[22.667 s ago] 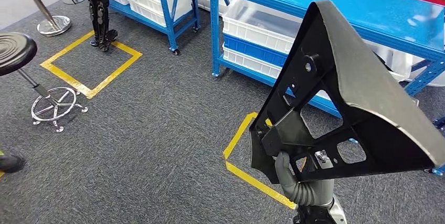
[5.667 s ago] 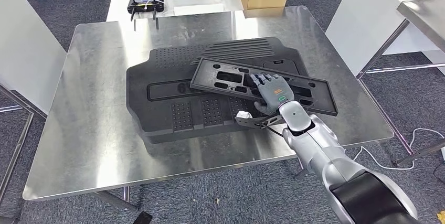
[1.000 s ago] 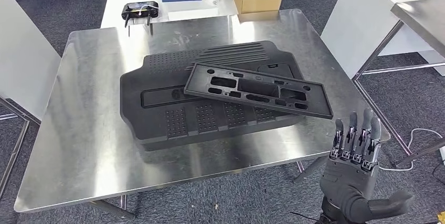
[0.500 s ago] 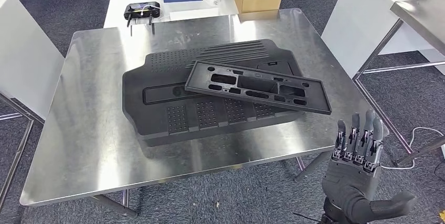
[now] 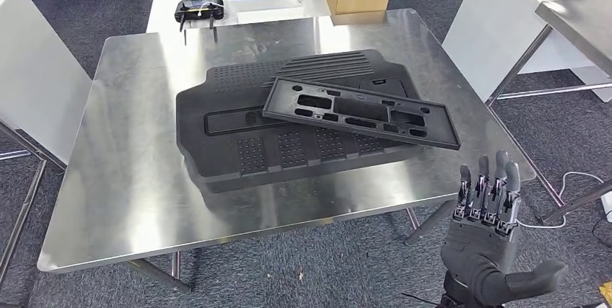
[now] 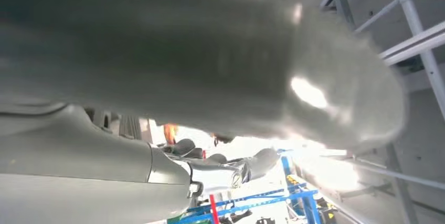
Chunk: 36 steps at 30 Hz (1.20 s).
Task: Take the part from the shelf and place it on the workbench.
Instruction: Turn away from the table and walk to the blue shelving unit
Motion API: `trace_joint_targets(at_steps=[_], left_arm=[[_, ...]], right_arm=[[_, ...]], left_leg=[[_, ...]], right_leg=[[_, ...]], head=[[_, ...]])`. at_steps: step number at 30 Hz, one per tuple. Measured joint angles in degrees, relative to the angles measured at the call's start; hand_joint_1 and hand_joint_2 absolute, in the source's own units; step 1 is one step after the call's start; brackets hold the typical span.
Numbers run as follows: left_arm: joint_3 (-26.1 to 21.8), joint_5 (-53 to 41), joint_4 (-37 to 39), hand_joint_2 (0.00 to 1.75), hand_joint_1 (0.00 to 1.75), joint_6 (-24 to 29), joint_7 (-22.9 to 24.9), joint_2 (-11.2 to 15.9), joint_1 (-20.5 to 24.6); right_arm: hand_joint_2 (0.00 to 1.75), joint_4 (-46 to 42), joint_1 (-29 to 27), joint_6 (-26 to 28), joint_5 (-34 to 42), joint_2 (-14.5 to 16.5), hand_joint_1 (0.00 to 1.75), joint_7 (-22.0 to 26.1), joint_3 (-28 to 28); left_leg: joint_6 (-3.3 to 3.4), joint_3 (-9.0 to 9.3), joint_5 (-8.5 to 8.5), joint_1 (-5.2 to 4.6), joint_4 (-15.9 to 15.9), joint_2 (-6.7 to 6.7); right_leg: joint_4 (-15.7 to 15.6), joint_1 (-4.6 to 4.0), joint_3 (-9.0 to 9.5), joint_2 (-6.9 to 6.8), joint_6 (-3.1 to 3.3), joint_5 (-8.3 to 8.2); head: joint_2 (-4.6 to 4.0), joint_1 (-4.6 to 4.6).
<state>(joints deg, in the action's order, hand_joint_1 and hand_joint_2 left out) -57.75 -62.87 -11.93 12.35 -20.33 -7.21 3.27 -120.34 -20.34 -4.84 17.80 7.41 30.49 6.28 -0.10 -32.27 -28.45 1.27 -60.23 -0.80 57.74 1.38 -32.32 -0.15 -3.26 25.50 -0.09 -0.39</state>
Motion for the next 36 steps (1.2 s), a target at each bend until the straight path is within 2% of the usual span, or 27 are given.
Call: trace_joint_targets(at_steps=[2, 3, 5, 6, 7, 8, 9, 10, 11, 12, 13, 15, 16, 17, 18, 20, 21, 22, 23, 24, 26, 27, 28, 31, 32, 34, 36], left_arm=[[-0.01, 0.01, -0.01, 0.00, 0.00, 0.11, 0.00, 0.00, 0.01], [-0.02, 0.01, -0.02, 0.00, 0.00, 0.16, 0.00, 0.00, 0.02], [-0.02, 0.01, -0.02, 0.00, 0.00, 0.23, 0.00, 0.00, 0.05], [-0.02, 0.01, -0.02, 0.00, 0.00, 0.23, 0.01, 0.00, 0.04], [-0.02, 0.01, -0.02, 0.00, 0.00, 0.23, 0.02, 0.00, 0.02], [-0.03, 0.01, -0.02, 0.00, 0.00, 0.23, 0.03, 0.00, 0.02], [-0.03, 0.01, -0.02, 0.00, 0.00, 0.23, 0.04, -0.01, 0.01], [-0.03, 0.01, -0.02, 0.00, 0.00, 0.23, 0.04, -0.02, 0.02], [-0.03, 0.01, -0.02, 0.00, 0.00, 0.23, 0.05, -0.04, 0.03], [-0.03, 0.01, -0.02, 0.00, 0.00, 0.23, 0.04, -0.05, 0.03], [-0.03, 0.01, -0.02, 0.00, 0.00, 0.23, 0.04, -0.07, 0.04], [-0.04, 0.01, -0.02, 0.00, 0.00, 0.19, 0.05, -0.08, 0.01], [-0.05, 0.01, -0.02, 0.00, 0.00, 0.17, 0.06, -0.07, -0.03], [-0.06, 0.01, -0.02, 0.00, 0.00, 0.15, 0.06, -0.06, -0.06], [-0.07, 0.01, -0.02, 0.00, 0.00, 0.15, 0.05, -0.04, -0.09], [-0.07, -0.02, -0.02, 0.00, 0.00, 0.15, 0.04, -0.02, -0.10], [-0.07, -0.05, -0.02, 0.00, 0.00, 0.15, 0.03, -0.02, -0.10], [-0.07, -0.08, -0.02, 0.00, 0.00, 0.15, 0.03, -0.02, -0.11], [-0.07, -0.11, -0.02, 0.00, 0.00, 0.15, 0.03, 0.01, -0.11], [-0.07, -0.14, -0.02, 0.00, 0.00, 0.15, 0.03, 0.06, -0.10], [-0.08, -0.23, -0.02, 0.00, 0.00, 0.15, 0.02, 0.17, -0.04], [-0.07, -0.31, -0.01, 0.00, 0.00, 0.15, 0.00, 0.16, 0.00], [-0.07, -0.38, -0.01, 0.00, 0.00, 0.15, 0.00, 0.15, 0.03], [-0.08, -0.54, 0.00, 0.00, 0.00, 0.18, 0.01, 0.16, 0.07], [-0.08, -0.56, -0.01, 0.00, 0.00, 0.19, 0.01, 0.16, 0.10], [-0.08, -0.57, -0.02, 0.00, 0.00, 0.20, 0.01, 0.20, 0.12], [-0.08, -0.58, -0.02, 0.00, 0.00, 0.20, 0.01, 0.25, 0.13]], right_arm=[[0.00, 0.00, -0.03, 0.10, 0.08, -0.01, 0.00, -0.01, -0.05], [0.00, 0.00, -0.03, 0.11, 0.09, -0.02, 0.00, -0.02, -0.09], [0.00, 0.02, -0.02, 0.13, 0.13, -0.02, 0.00, -0.03, -0.12], [0.00, 0.05, -0.03, 0.14, 0.16, -0.02, 0.00, -0.07, -0.14], [0.00, 0.09, -0.04, 0.16, 0.19, -0.02, 0.00, -0.11, -0.15], [0.00, 0.13, -0.05, 0.17, 0.20, -0.03, 0.00, -0.17, -0.17], [0.00, 0.15, -0.04, 0.19, 0.21, -0.03, 0.00, -0.24, -0.18], [0.00, 0.15, -0.02, 0.19, 0.21, -0.04, 0.00, -0.27, -0.19], [0.00, 0.16, 0.02, 0.19, 0.21, -0.04, 0.00, -0.30, -0.19], [0.00, 0.16, 0.04, 0.19, 0.22, -0.04, 0.00, -0.32, -0.19], [0.00, 0.16, 0.05, 0.19, 0.22, -0.03, 0.00, -0.33, -0.19], [0.00, 0.15, 0.02, 0.19, 0.23, -0.06, 0.00, -0.35, -0.22], [0.00, 0.16, 0.03, 0.19, 0.23, -0.07, 0.00, -0.37, -0.24], [0.00, 0.16, 0.02, 0.19, 0.23, -0.07, 0.00, -0.42, -0.25], [0.00, 0.17, 0.03, 0.19, 0.26, -0.05, 0.00, -0.47, -0.26], [0.00, 0.24, -0.01, 0.19, 0.33, -0.03, 0.00, -0.61, -0.27], [0.00, 0.31, -0.03, 0.21, 0.37, -0.02, 0.00, -0.67, -0.28], [0.00, 0.39, -0.05, 0.23, 0.40, -0.02, 0.00, -0.75, -0.29], [0.00, 0.48, -0.05, 0.26, 0.44, -0.02, 0.00, -0.82, -0.30], [0.00, 0.55, -0.06, 0.30, 0.46, -0.02, 0.00, -0.88, -0.30], [0.00, 0.63, -0.05, 0.36, 0.49, -0.02, 0.00, -0.93, -0.30], [0.00, 0.63, -0.05, 0.39, 0.49, -0.02, 0.00, -0.93, -0.31], [0.00, 0.63, -0.05, 0.40, 0.49, -0.02, 0.00, -0.92, -0.31], [0.00, 0.63, -0.11, 0.48, 0.49, -0.03, 0.00, -0.90, -0.32], [0.00, 0.63, -0.15, 0.50, 0.49, -0.04, 0.00, -0.90, -0.34], [0.00, 0.63, -0.22, 0.53, 0.49, -0.06, 0.00, -0.90, -0.38], [0.00, 0.66, -0.25, 0.55, 0.50, -0.07, 0.00, -0.90, -0.39]], left_leg=[[1.10, -0.58, 0.67, -0.07, 0.18, 0.09], [1.65, -0.97, 1.05, -0.08, 0.27, 0.15], [2.35, -1.96, 1.68, -0.25, 0.26, 0.25], [2.51, -2.47, 1.99, -0.39, 0.25, 0.31], [2.57, -2.95, 2.33, -0.51, 0.24, 0.36], [2.57, -3.36, 2.66, -0.61, 0.24, 0.40], [2.52, -3.69, 2.99, -0.66, 0.24, 0.40], [2.42, -3.95, 3.32, -0.69, 0.23, 0.39], [2.24, -4.13, 3.63, -0.78, 0.23, 0.35], [1.99, -4.24, 3.91, -0.85, 0.23, 0.33], [1.66, -4.30, 4.18, -0.87, 0.26, 0.33], [0.82, -4.30, 4.83, -0.76, 0.60, 0.39], [0.42, -4.40, 5.02, -0.62, 0.70, 0.42], [0.09, -4.66, 4.50, -0.56, 0.35, 0.46], [-0.18, -5.23, 3.08, -0.53, -1.02, 0.49], [-0.60, -7.20, -1.78, -0.44, -7.13, 0.54], [-0.83, -8.16, -3.96, -0.39, -10.81, 0.54], [-1.04, -8.57, -5.22, -0.33, -13.39, 0.55], [-1.21, -8.02, -5.44, -0.24, -14.08, 0.56], [-1.36, -6.39, -4.72, -0.09, -12.52, 0.58], [-1.62, -1.36, -2.57, 0.21, -5.46, 0.51], [-1.44, 0.42, -1.83, 0.24, -2.45, 0.35], [-1.14, 1.32, -1.47, 0.17, -0.68, 0.19], [0.52, 0.72, -0.62, -0.31, -0.15, 0.05], [1.15, 0.34, -0.19, -0.37, -0.07, 0.13], [2.34, -0.76, 0.82, -0.29, 0.11, 0.30], [2.80, -2.14, 1.78, -0.41, 0.07, 0.38]], right_leg=[[1.11, 0.18, -0.96, 0.02, -0.33, 0.84], [3.21, 0.25, -2.05, 0.04, -0.18, 2.24], [10.36, 0.25, -5.15, 0.04, 0.34, 6.12], [13.89, 0.21, -6.50, 0.04, 0.42, 7.64], [15.85, 0.16, -7.01, 0.04, 0.31, 8.40], [15.56, 0.08, -6.35, 0.04, 0.07, 8.32], [12.93, -0.05, -4.45, 0.04, -0.20, 7.51], [8.63, -0.24, -1.63, 0.04, -0.33, 6.40], [4.45, -0.49, 0.93, 0.04, -0.27, 5.42], [1.30, -0.73, 2.71, 0.05, -0.05, 4.64], [-0.40, -0.98, 3.57, 0.06, 0.27, 4.19], [-0.86, -1.29, 3.33, 0.08, 1.03, 3.46], [-1.08, -1.06, 3.29, 0.05, 1.42, 2.95], [-1.36, -0.81, 3.21, 0.01, 1.83, 2.38], [-1.63, -0.50, 3.05, -0.06, 2.24, 1.77], [-1.70, -0.31, 2.43, -0.19, 2.67, 0.94], [-1.60, -0.32, 2.01, -0.25, 2.71, 0.63], [-1.49, -0.34, 1.57, -0.29, 2.63, 0.38], [-1.32, -0.32, 1.16, -0.31, 2.55, 0.16], [-1.08, -0.25, 0.77, -0.31, 2.41, 0.01], [-0.29, -0.14, 0.00, -0.29, 2.09, -0.15], [0.23, -0.23, -0.38, -0.27, 1.84, -0.18], [0.58, -0.33, -0.71, -0.24, 1.50, -0.28], [0.55, -0.38, -1.31, -0.15, 0.11, -1.02], [0.88, -0.29, -1.79, -0.10, -0.16, -0.75], [4.63, -0.16, -3.79, 0.01, 0.07, 2.09], [11.90, -0.18, -6.45, 0.06, 0.58, 6.45]], head=[[0.00, 0.10], [0.00, 0.21], [0.00, 0.42], [0.00, 0.42], [0.00, 0.41], [0.00, 0.41], [0.00, 0.40], [0.00, 0.42], [0.00, 0.38], [0.00, 0.33], [0.00, 0.26], [0.00, 0.21], [0.00, 0.20], [0.00, 0.23], [0.00, 0.20], [0.00, 0.11], [0.00, 0.07], [0.00, 0.09], [0.00, 0.07], [0.00, 0.08], [0.00, 0.05], [0.00, 0.10], [0.00, 0.18], [0.00, 0.34], [0.00, 0.34], [0.00, 0.61], [0.00, 0.88]])
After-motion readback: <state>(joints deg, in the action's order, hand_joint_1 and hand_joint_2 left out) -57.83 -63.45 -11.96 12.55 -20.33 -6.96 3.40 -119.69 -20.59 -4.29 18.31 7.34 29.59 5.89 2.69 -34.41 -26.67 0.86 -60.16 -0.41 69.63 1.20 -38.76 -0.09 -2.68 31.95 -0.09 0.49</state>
